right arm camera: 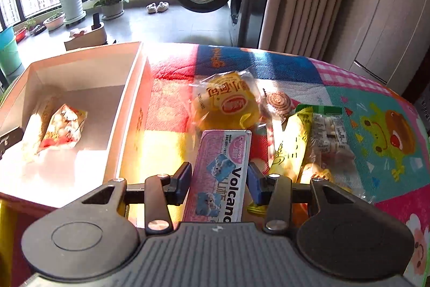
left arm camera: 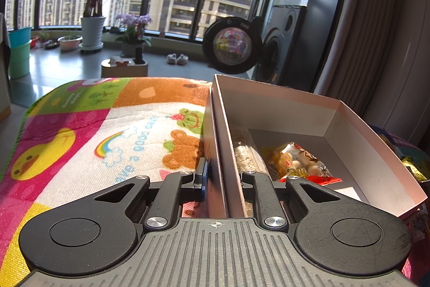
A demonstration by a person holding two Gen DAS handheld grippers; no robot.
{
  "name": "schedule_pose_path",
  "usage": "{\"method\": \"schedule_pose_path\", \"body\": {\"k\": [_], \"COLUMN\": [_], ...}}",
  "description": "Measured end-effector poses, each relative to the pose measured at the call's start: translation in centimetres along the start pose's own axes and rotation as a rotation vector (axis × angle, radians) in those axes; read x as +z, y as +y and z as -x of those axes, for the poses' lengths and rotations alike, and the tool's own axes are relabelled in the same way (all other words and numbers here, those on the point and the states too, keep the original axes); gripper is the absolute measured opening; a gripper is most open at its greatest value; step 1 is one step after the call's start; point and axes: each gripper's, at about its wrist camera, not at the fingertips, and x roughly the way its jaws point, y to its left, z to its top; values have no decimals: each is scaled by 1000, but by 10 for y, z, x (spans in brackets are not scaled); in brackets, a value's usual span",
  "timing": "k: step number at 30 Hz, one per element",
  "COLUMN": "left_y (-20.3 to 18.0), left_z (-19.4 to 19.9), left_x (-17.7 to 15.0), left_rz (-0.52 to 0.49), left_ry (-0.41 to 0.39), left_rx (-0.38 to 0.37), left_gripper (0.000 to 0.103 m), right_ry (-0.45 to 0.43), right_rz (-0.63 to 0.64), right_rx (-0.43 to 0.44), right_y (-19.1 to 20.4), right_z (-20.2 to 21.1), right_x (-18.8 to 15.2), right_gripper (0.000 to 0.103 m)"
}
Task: Organize objects
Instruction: 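Grasp the pink 'Volcano' candy pack with the right gripper, then place the 'Volcano' pack into the box and open the right gripper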
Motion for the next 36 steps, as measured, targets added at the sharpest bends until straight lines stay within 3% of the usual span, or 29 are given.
{"method": "schedule_pose_path", "body": {"k": [5, 12, 18, 23, 27, 36], "left_y": [0, 0, 0, 0, 0, 0], "left_z": [0, 0, 0, 0, 0, 1], "left_x": [0, 0, 0, 0, 0, 0], "left_rz": [0, 0, 0, 0, 0, 5], "left_ry": [0, 0, 0, 0, 0, 1], "left_rx": [0, 0, 0, 0, 0, -3], "left_gripper": [16, 16, 16, 16, 16, 16], "right_ry": [21, 42, -80, -242, -307, -256], "right_rz": [70, 13, 6, 24, 44, 85], "right_rx": [39, 72, 122, 173, 194, 153], "right_y": [6, -3, 4, 21, 44, 99], "right_z": [28, 76, 152, 195, 191, 103], "right_x": [-32, -63, -63, -24, 11, 54], "right_gripper": [42, 41, 41, 41, 41, 41]}}
